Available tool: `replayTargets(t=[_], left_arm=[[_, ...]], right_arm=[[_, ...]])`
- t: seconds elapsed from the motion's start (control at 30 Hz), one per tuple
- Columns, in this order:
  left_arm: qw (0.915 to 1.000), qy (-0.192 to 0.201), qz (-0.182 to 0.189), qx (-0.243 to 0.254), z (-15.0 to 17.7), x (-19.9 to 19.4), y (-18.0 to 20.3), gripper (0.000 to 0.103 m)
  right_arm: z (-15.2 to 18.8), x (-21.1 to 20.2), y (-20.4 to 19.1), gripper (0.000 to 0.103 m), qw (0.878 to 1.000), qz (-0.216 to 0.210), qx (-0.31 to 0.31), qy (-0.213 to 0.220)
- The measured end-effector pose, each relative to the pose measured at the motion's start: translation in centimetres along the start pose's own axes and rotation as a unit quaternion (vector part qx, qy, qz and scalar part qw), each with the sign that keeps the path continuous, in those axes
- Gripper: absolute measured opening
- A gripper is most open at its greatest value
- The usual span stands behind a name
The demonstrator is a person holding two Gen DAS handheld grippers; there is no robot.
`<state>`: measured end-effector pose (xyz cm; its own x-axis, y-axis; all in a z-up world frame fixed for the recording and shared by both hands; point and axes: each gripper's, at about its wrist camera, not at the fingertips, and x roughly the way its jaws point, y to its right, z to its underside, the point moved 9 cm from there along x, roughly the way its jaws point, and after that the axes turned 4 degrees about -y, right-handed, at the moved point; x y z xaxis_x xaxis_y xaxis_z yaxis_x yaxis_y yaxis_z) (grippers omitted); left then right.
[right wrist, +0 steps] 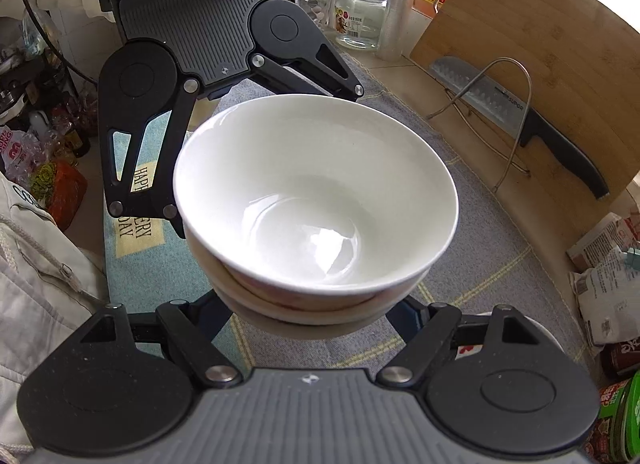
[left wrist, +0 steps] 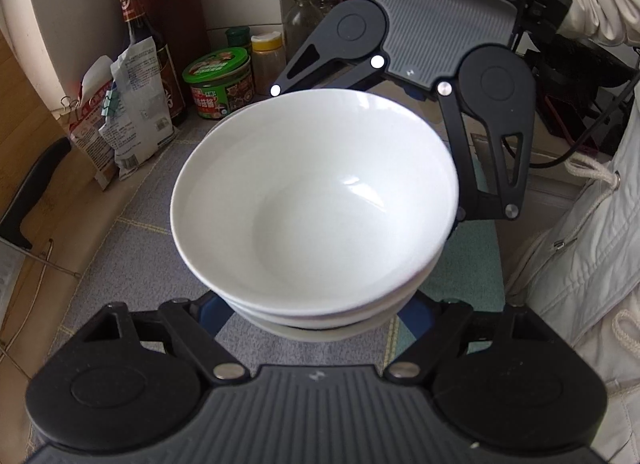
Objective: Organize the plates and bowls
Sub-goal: 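Lift the bowl stack with both grippers and carry it over the plate stack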
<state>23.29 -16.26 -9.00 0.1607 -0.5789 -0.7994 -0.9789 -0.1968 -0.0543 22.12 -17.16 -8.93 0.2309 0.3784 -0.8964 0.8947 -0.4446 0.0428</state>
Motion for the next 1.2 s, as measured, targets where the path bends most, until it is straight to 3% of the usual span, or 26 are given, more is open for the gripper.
replayTargets(t=[0.6,1.2], left_arm=[[0.9972,0.017,0.021,0.070,-9.1,6.9,-1.1,0.085],[0.9967,0.005,0.028,0.076,-10.2,11.3,-3.5,0.085]], right_arm=[[8.0,-5.1,7.2,0.085,0.997,0.060,0.053,-0.005],[11.0,-3.5,11.3,0.086,0.995,0.068,0.078,-0.013]])
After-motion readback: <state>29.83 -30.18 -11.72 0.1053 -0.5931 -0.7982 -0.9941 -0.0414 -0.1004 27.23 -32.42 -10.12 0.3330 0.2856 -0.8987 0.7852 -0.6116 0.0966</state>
